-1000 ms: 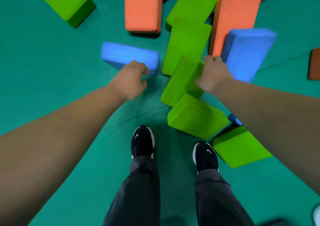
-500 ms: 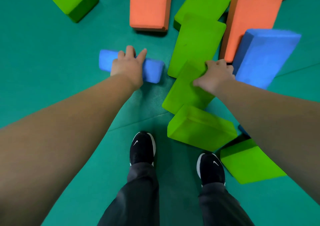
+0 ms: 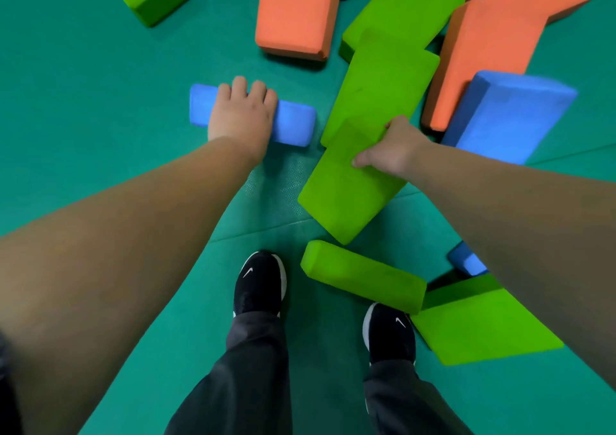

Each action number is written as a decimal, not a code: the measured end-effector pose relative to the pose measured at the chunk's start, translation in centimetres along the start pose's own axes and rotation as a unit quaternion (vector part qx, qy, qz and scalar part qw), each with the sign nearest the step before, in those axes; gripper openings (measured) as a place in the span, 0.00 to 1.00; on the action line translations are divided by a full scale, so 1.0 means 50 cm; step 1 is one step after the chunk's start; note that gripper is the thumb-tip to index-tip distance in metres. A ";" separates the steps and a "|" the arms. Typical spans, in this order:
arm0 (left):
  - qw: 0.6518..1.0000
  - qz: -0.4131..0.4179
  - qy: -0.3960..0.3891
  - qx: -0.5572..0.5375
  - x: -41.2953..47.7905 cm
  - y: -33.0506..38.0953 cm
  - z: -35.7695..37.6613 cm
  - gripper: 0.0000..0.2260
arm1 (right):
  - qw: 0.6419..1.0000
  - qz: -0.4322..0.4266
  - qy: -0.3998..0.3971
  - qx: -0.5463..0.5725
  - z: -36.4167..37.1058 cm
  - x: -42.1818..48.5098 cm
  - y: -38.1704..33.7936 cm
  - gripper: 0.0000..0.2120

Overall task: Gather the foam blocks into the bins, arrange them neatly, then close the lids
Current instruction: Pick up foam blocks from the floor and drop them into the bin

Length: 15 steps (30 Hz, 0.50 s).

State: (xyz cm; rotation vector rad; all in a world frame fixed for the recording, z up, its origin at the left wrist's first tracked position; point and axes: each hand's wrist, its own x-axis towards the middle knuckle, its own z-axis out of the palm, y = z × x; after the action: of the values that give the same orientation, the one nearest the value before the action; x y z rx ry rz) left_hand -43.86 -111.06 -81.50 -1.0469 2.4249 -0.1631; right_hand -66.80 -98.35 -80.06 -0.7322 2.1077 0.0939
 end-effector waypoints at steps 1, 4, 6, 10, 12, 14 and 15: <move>1.000 -0.007 -0.011 -0.002 0.000 0.001 -0.006 0.22 | 1.000 -0.007 -0.002 -0.024 0.001 -0.005 -0.003 0.50; 0.994 -0.057 -0.060 -0.065 -0.041 -0.005 -0.031 0.27 | 0.997 -0.026 -0.008 -0.073 0.006 -0.054 -0.020 0.48; 0.978 -0.105 -0.092 -0.156 -0.098 -0.008 -0.053 0.30 | 0.996 -0.033 0.004 -0.083 0.001 -0.101 -0.035 0.52; 0.920 -0.175 -0.131 -0.324 -0.257 -0.041 -0.098 0.31 | 0.984 -0.112 0.006 -0.140 -0.033 -0.201 -0.114 0.51; 0.889 -0.225 -0.130 -0.376 -0.353 -0.064 -0.112 0.30 | 0.975 -0.136 0.006 -0.177 -0.051 -0.255 -0.177 0.51; 0.857 -0.283 -0.125 -0.413 -0.459 -0.084 -0.125 0.31 | 0.961 -0.157 0.012 -0.228 -0.055 -0.319 -0.245 0.50; 0.839 -0.315 -0.123 -0.426 -0.517 -0.092 -0.131 0.31 | 0.952 -0.171 0.014 -0.252 -0.050 -0.355 -0.278 0.50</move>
State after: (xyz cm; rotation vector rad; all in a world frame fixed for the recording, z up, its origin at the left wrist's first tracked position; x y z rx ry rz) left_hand -28.90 -96.44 -64.35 -2.0716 1.7983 0.8659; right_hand -53.34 -102.33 -62.23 -1.3986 1.9644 0.4434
